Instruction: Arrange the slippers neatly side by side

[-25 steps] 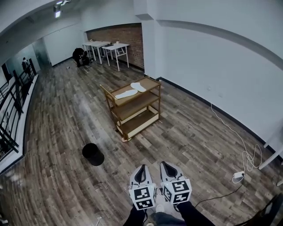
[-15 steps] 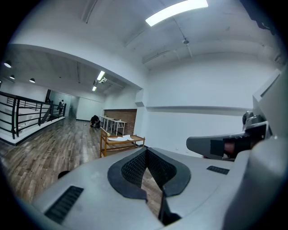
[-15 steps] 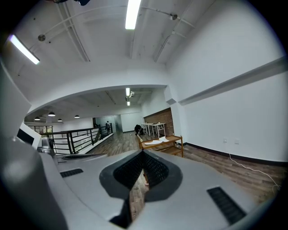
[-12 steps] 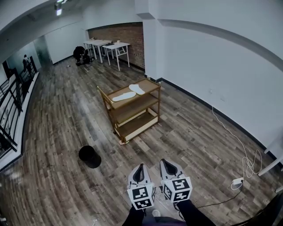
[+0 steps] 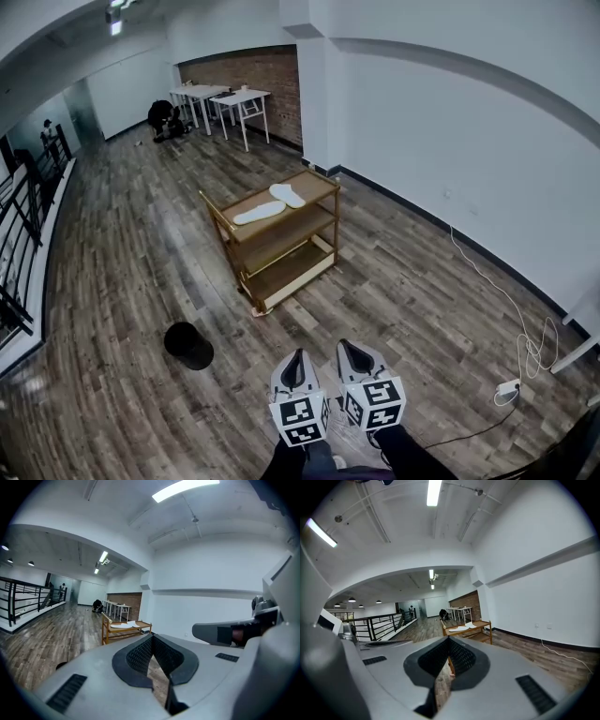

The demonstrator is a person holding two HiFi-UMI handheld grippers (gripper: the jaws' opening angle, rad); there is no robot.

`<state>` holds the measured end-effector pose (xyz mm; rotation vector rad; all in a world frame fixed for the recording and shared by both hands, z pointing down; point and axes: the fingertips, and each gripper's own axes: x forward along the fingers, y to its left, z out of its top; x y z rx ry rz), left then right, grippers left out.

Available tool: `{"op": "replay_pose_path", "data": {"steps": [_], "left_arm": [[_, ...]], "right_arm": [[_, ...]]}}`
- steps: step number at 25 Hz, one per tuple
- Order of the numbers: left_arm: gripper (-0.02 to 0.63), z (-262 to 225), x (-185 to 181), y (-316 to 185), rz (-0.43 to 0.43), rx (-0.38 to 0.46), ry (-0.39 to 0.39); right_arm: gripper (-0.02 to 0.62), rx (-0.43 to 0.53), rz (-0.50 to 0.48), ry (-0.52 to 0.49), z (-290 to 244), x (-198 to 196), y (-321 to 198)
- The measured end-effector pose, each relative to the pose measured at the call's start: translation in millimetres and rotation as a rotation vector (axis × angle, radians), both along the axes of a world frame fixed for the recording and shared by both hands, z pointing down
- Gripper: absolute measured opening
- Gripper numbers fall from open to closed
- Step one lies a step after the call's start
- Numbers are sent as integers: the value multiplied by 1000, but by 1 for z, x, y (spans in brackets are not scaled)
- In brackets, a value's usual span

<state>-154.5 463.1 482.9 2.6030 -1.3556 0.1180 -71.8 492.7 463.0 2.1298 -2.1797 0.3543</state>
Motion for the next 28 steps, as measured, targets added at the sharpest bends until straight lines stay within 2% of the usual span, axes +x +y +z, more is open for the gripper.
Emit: {"op": "replay_pose_path", "data": {"steps": [7,13,19,28], "left_arm": [[0,-7,16,-78,36,15,8],[0,-7,12,-135,44,20,6],[0,3,10,-163,61,1,3],[0,18,27,-193,59,-32,5]], "right_arm": [[-2,9,32,7,-6,15,-77],[-2,14,43,11,-7,12,-133],[-2,-5,59,6,1,9,-160],[-2,-32,78,2,13,31,-190]]}}
